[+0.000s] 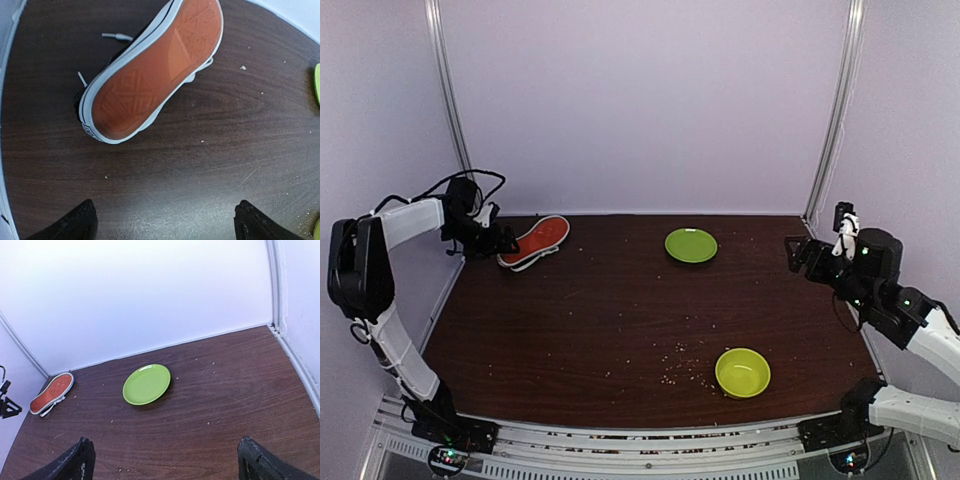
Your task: Tie the shoes
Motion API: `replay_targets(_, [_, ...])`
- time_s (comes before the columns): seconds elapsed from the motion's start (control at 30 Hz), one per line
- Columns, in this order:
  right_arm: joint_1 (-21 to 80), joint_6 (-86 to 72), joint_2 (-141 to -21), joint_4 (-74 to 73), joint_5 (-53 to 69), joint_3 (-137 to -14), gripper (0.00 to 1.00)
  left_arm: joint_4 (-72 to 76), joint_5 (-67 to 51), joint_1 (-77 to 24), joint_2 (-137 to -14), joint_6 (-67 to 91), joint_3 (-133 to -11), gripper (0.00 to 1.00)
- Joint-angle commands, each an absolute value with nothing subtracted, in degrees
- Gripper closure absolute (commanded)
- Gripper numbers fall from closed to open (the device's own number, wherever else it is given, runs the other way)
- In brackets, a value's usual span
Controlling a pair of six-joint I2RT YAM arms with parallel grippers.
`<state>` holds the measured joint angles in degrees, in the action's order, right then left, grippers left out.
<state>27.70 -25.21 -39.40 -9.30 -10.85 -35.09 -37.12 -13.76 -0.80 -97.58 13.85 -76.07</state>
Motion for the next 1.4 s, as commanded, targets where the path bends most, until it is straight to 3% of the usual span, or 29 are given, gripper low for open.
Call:
replay_targets(0.0, [27.51, -25.54, -40.28, -3.11, -1.38, -32.19, 0.01, -35.4, -19.58, 1.36, -100.99, 16.13, -77.47, 0.02])
replay_targets(0.17, [27.55, -26.93, -42.44, -0.73, 1.13, -30.7, 0.0, -31.27, -21.04, 3.74, -103.9, 17.44, -74.73, 0.02])
replay_targets(0.47, [27.54, -29.32, -42.61, 1.33, 6.62, -29.67, 0.0, -31.06, -21.78, 7.71, -113.95, 18.01, -84.79, 0.02])
replay_targets(0.67, [27.49, -30.4, -38.52, -0.46, 6.92, -28.67, 0.01, -34.2, -19.88, 7.74, -124.2, 22.17, -95.48, 0.11])
replay_targets(0.93, [27.47, -29.02, -30.45, -7.8, 2.5, -28.41, 0.0, -33.57, -28.17, 7.27, -127.51, 23.11, -97.45, 0.43])
replay_targets(1.2, [27.56, -28.93, -28.15, -11.01, 1.18, -28.39, 0.01, -33.91, -27.19, 3.87, -117.42, 21.15, -94.71, 0.98])
replay_targets(1.37, [27.51, -28.01, -26.51, -13.36, 0.18, -28.66, 0.01, -34.3, -13.71, 1.61, -102.65, 17.77, -90.92, 1.0])
